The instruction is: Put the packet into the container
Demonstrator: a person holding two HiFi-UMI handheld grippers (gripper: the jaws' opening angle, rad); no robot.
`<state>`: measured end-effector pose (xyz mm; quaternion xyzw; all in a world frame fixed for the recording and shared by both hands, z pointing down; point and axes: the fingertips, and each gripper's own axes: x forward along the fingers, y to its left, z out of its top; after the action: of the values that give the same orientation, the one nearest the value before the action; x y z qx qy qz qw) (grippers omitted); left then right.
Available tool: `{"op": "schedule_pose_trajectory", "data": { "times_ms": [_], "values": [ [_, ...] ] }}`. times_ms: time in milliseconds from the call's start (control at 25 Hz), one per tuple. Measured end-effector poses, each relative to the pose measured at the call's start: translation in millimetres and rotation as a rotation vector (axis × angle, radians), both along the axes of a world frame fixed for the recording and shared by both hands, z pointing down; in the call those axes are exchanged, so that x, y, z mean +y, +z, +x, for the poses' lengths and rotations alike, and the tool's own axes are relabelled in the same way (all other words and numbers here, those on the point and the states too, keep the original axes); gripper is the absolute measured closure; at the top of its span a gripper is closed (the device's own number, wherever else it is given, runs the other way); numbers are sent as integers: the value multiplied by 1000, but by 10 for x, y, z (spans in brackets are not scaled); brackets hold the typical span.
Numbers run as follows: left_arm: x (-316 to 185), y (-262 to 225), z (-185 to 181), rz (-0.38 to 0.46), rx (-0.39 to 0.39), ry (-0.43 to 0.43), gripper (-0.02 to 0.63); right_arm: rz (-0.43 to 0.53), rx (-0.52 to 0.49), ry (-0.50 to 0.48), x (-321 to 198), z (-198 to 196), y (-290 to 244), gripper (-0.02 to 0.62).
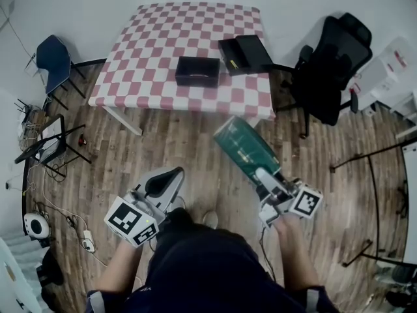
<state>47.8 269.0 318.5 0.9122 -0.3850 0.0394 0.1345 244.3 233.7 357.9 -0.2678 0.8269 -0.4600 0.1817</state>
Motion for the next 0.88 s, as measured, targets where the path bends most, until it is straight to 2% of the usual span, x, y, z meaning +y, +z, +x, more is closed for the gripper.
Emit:
{"op": "schedule_pose_trajectory", "data": {
  "times_ms": [400, 600, 880],
  "values": [
    [-588, 161, -289, -17, 21, -18, 580, -48, 32, -2, -548, -234, 204, 187],
    [-1196, 276, -547, -24, 30, -11, 580, -66, 64, 32, -1073, -378, 324, 187],
    [-2123, 365, -1039, -47, 33, 13, 580, -76, 126, 62, -1906, -797, 392, 187]
  ]
}}
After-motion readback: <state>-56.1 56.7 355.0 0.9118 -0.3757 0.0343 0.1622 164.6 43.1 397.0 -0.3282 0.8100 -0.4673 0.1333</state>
